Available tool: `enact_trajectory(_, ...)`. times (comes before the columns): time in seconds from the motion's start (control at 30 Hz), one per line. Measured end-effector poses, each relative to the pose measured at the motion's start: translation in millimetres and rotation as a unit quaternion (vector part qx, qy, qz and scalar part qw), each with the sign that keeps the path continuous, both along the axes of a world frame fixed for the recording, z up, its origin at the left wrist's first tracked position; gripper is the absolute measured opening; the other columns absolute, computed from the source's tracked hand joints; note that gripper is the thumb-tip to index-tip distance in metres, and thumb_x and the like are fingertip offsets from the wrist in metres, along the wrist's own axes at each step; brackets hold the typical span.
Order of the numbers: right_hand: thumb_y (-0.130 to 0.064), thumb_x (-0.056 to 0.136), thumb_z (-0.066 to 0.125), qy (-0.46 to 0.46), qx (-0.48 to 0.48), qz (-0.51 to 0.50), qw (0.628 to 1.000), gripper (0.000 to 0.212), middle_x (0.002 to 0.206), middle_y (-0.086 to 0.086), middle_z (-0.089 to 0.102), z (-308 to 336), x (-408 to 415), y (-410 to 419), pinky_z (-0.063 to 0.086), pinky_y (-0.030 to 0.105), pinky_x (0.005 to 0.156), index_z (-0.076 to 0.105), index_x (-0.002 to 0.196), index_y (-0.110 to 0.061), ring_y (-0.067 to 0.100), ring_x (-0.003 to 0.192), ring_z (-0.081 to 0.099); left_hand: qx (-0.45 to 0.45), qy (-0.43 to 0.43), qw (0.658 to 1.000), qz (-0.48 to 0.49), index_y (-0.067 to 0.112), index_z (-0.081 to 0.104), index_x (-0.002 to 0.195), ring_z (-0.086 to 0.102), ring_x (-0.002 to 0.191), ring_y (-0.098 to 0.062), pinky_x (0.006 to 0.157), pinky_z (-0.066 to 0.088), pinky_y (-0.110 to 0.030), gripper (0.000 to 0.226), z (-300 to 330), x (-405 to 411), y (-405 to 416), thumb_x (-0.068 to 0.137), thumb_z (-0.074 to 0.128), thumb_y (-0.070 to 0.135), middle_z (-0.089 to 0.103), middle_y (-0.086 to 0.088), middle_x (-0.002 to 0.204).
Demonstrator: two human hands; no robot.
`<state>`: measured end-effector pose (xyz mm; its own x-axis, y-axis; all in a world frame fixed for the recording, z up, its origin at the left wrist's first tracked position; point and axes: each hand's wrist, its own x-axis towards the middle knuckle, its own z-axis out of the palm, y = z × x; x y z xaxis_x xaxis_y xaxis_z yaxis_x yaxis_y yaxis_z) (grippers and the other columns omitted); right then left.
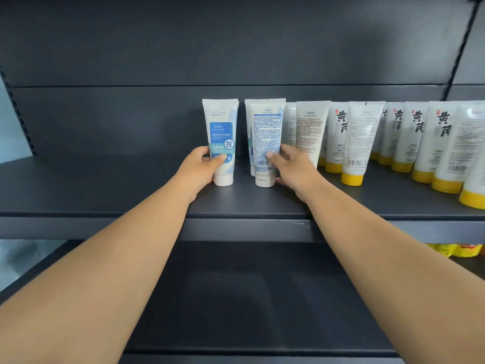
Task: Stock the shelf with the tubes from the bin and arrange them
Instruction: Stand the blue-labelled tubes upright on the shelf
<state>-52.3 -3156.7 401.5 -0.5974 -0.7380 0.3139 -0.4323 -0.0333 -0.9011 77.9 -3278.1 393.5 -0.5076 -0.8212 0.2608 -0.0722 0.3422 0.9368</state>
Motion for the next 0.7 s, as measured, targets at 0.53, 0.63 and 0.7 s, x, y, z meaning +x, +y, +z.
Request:
enact_trajectory(0.53,-0.032,0.094,0.047,0.392,0.069,-0.066,0.915,0.027,0.107,0.004,0.064,-41,94,134,0.043,0.032,0.084,0.062,0.108,-0.013,0.023,0.104,0.054,-0.327,-0.210,0.907,0.163,0.016,0.054,0.120,0.050,0.110,-0.020,0.088,0.040,-0.033,0.031,-28,119,152,0.094,0.044,0.028,0.062,0.002,0.113)
enact_trajectory(0.63,-0.036,0.095,0.043,0.411,0.097,-0.026,0.906,0.030,0.101,0.001,0.065,-70,116,161,0.044,0.033,0.082,0.063,0.103,-0.015,0.022,0.101,0.053,-0.343,-0.248,0.889,0.172,0.014,0.060,0.111,0.054,0.101,-0.021,0.084,0.043,-0.033,0.026,-52,139,193,0.093,0.045,0.026,0.065,0.000,0.102)
enact_trajectory(0.7,-0.038,0.095,0.042,0.419,0.107,-0.008,0.902,0.033,0.099,0.002,0.065,-91,127,176,0.044,0.033,0.080,0.064,0.103,-0.015,0.022,0.101,0.053,-0.333,-0.272,0.886,0.175,0.014,0.061,0.108,0.055,0.096,-0.021,0.081,0.043,-0.033,0.025,-70,151,216,0.094,0.045,0.025,0.065,-0.001,0.098)
